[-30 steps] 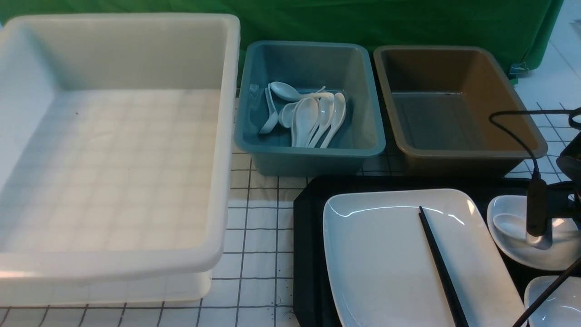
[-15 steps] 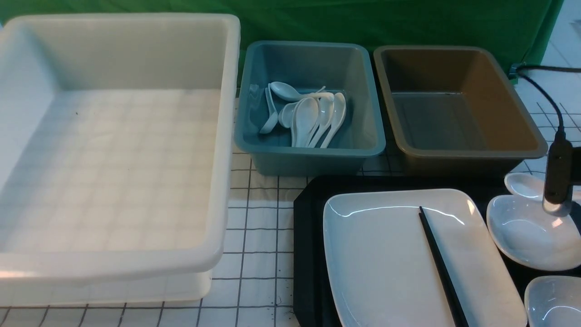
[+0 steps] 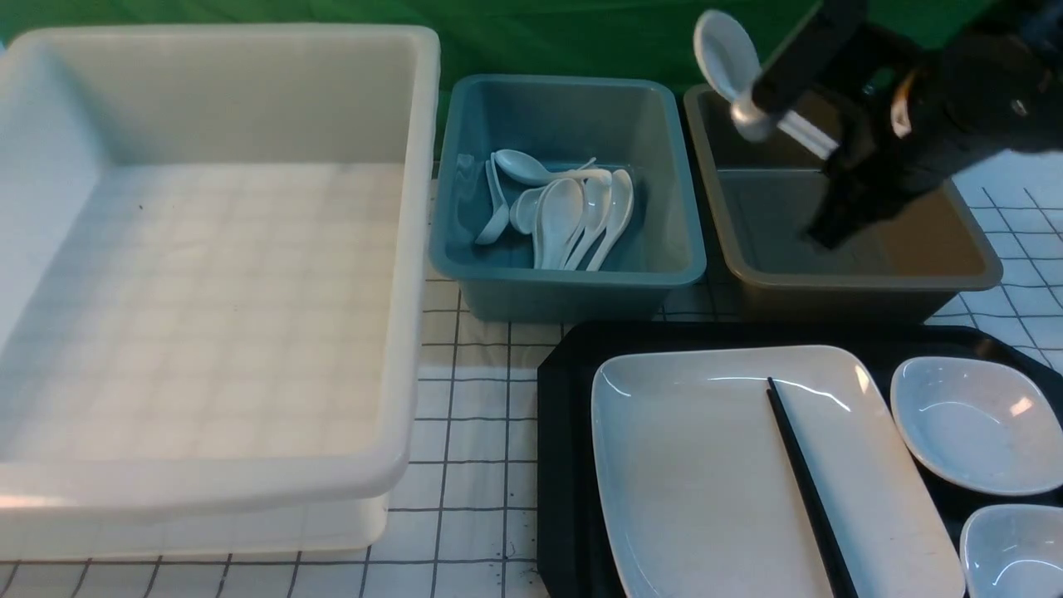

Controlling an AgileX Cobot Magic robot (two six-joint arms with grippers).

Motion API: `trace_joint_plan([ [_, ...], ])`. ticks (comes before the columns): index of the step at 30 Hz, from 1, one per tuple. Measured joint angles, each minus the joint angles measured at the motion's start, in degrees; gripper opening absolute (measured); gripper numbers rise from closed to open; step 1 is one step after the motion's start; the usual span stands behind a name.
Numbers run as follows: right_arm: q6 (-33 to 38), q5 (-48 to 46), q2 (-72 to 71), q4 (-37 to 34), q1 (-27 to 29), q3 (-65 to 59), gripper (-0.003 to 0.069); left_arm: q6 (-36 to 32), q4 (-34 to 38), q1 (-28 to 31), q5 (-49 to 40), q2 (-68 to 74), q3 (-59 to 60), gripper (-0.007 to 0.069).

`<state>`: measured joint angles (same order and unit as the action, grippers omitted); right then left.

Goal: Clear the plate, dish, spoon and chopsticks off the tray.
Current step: Use the right arm to put the soup spoon into the small storage box in the middle

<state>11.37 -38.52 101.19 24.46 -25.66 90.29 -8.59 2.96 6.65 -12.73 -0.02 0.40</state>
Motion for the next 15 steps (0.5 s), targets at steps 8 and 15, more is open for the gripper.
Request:
trace_joint_plan([
  [8,-2.3,-2.37,16.74,-26.02,0.0,22.82,0.0181,0.0,0.0,0.0,0.0,0.0,0.0,0.0021],
  [15,-8.31,-1.81,28.05,-28.6,0.21,29.22,0.0196,0.0,0.0,0.0,0.0,0.0,0.0,0.0021],
])
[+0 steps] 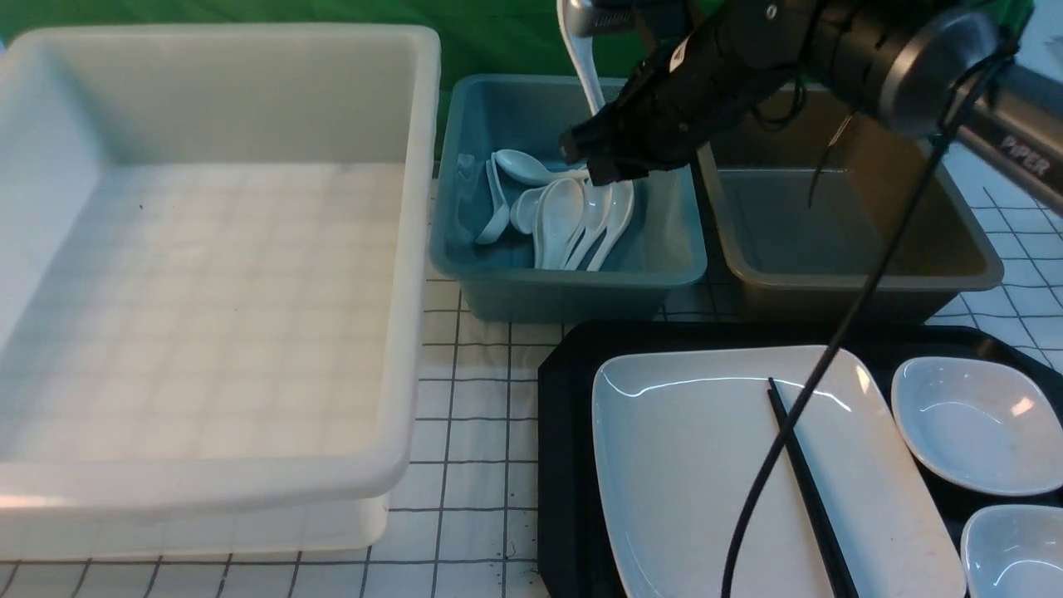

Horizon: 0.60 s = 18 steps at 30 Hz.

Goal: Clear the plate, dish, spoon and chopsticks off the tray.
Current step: Use the right arm to put the soup spoon into the small storage box in the middle, then use the right arm to grab a pair of chopsticks from the plate

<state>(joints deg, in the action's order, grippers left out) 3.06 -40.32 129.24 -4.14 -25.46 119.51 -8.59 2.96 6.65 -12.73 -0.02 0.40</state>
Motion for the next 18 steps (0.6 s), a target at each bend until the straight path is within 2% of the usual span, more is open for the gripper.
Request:
trace_joint_plan([
  [1,-0.99,-0.07,0.81,0.0,0.05,-0.01,0.0213,0.0,0.0,0.0,0.0,0.0,0.0,0.0021],
  [3,-3.06,-0.13,2.23,0.06,0.12,-0.01,0.029,0.0,-0.04,0.0,0.0,0.0,0.0,0.0021],
  [4,-3.06,-0.13,2.3,0.06,0.12,-0.01,0.03,0.0,-0.04,0.0,0.0,0.0,0.0,0.0021],
  [5,-3.88,-0.13,2.63,0.06,0.12,-0.01,0.0359,0.0,-0.04,0.0,0.0,0.0,0.0,0.0021],
  [6,-4.02,-0.13,2.62,0.06,0.12,-0.01,0.0374,0.0,-0.04,0.0,0.0,0.0,0.0,0.0021],
  [7,-4.13,-0.42,2.62,0.0,0.12,0.27,0.042,0.0,-0.04,0.0,0.0,0.0,0.0,0.0021],
  [10,-3.98,-4.65,1.38,0.0,0.12,1.39,0.0442,0.0,-0.04,0.0,0.0,0.0,0.0,0.0021],
  [12,-3.44,-8.87,0.1,0.12,0.12,2.71,0.0419,0.0,-0.04,0.0,0.0,0.0,0.0,0.0021],
  [14,-0.95,-14.45,-2.32,0.12,0.12,4.66,0.0336,0.0,-0.04,0.0,0.0,0.0,0.0,0.0021],
  [16,2.88,-20.59,-4.72,0.21,0.12,7.05,0.023,0.0,-0.04,0.0,0.0,0.0,0.0,0.0021],
  [18,5.31,-24.55,-8.37,0.27,0.12,8.02,0.0093,0.0,-0.04,0.0,0.0,0.0,0.0,0.0021],
])
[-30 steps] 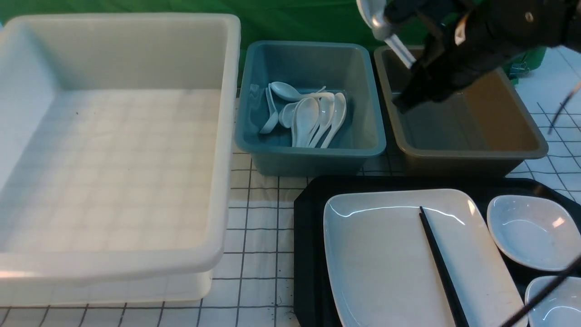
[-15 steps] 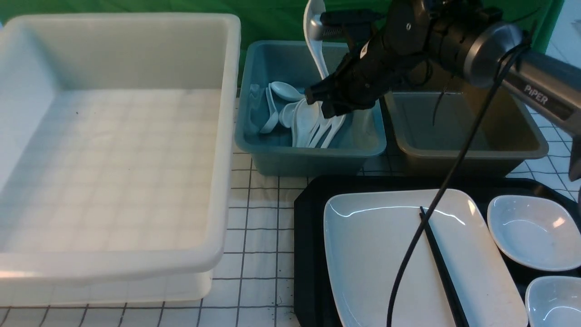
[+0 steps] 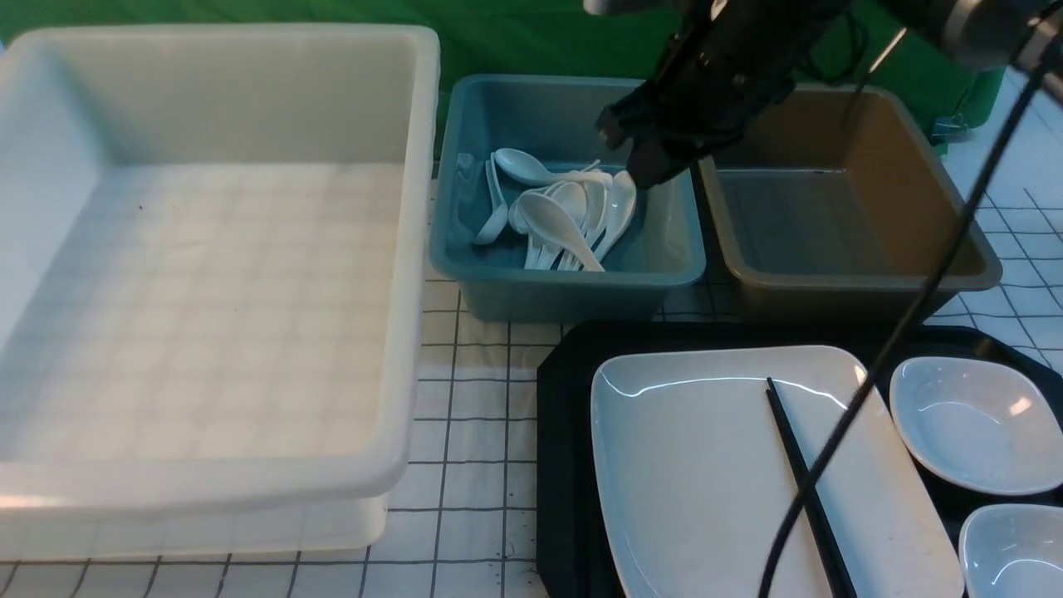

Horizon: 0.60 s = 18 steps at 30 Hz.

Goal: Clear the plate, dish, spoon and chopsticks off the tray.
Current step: Use the right arm to grab a pair of chopsticks from the plate

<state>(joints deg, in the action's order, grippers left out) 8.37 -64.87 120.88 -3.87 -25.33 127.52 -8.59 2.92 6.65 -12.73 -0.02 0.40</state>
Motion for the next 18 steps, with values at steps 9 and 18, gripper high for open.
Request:
trace_joint_plan([
  [9,0.93,0.12,-20.39,2.41,0.76,-23.68,0.003,0.0,0.0,0.0,0.0,0.0,0.0,0.0021],
  [18,-6.78,6.17,-36.7,2.77,3.43,-64.13,0.004,0.0,0.0,0.0,0.0,0.0,0.0,0.0021],
])
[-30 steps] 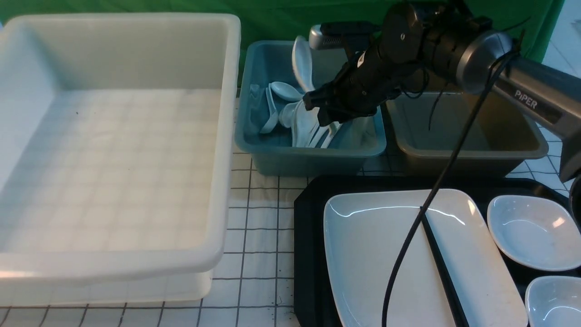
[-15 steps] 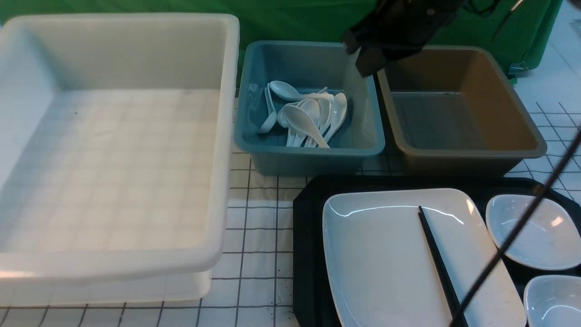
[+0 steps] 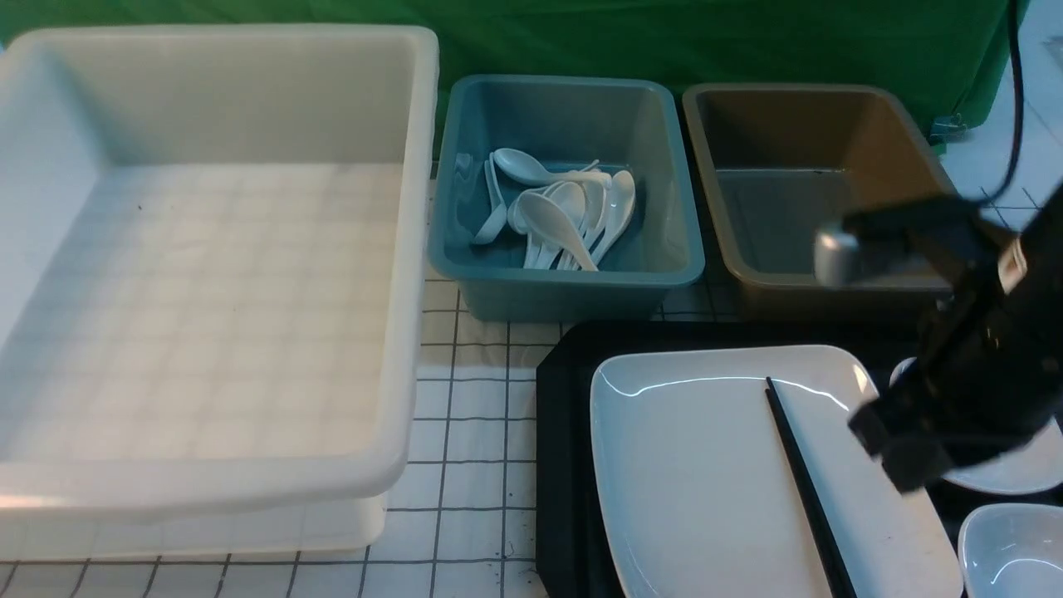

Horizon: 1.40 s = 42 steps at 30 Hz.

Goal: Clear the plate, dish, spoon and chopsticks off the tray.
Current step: Use the right arm to grab a pair of chopsticks from the plate

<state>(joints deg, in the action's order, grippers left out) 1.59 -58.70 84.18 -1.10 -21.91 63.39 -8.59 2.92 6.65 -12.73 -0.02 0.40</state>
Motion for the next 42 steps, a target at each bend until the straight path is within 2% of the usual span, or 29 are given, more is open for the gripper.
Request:
trace_joint_plan([
  [2,-1.09,4.85,-1.18,-0.57,-0.33,-7.94,0.0083,0.0,0.0,0.0,0.0,0.0,0.0,0.0021],
  [4,-1.23,8.25,-0.99,-1.02,-0.98,-13.09,0.0177,0.0,0.0,0.0,0.0,0.0,0.0,0.0021],
  [5,-1.59,8.56,-0.99,-1.02,-1.07,-13.09,0.0177,0.0,0.0,0.0,0.0,0.0,0.0,0.0021],
  [6,-1.59,10.51,-0.44,-1.41,-1.69,-15.49,0.0277,0.0,0.0,0.0,0.0,0.0,0.0,0.0021],
  [9,-1.59,15.07,1.38,-1.67,-2.37,-17.68,0.0455,0.0,0.0,0.0,0.0,0.0,0.0,0.0021],
  [10,-1.59,15.75,1.5,-1.67,-2.37,-17.75,0.0463,0.0,0.0,0.0,0.0,0.0,0.0,0.0021],
  [11,-1.59,18.74,2.57,-1.67,-2.37,-17.87,0.051,0.0,0.0,0.0,0.0,0.0,0.0,0.0021],
  [13,-2.53,22.21,3.59,-1.67,-2.37,-17.94,0.0525,0.0,0.0,0.0,0.0,0.0,0.0,0.0021],
  [18,-2.72,25.82,5.72,-1.67,-2.37,-17.95,0.0494,0.0,0.0,0.0,0.0,0.0,0.0,0.0021],
  [24,-2.6,26.79,9.2,-1.67,-2.37,-17.87,0.0397,0.0,0.0,0.0,0.0,0.0,0.0,0.0021],
  [28,-2.54,26.32,9.49,-1.67,-2.37,-17.51,0.0272,0.0,0.0,0.0,0.0,0.0,0.0,0.0021],
  [29,-2.54,24.85,9.56,-1.67,-2.37,-17.01,0.0199,0.0,0.0,0.0,0.0,0.0,0.0,0.0021],
  [30,-2.47,24.61,9.63,-1.67,-2.37,-16.86,0.0179,0.0,0.0,0.0,0.0,0.0,0.0,0.0021],
  [42,-2.29,8.1,3.56,-0.99,-2.11,-1.57,0.0175,0.0,0.0,0.0,0.0,0.0,0.0,0.0021],
])
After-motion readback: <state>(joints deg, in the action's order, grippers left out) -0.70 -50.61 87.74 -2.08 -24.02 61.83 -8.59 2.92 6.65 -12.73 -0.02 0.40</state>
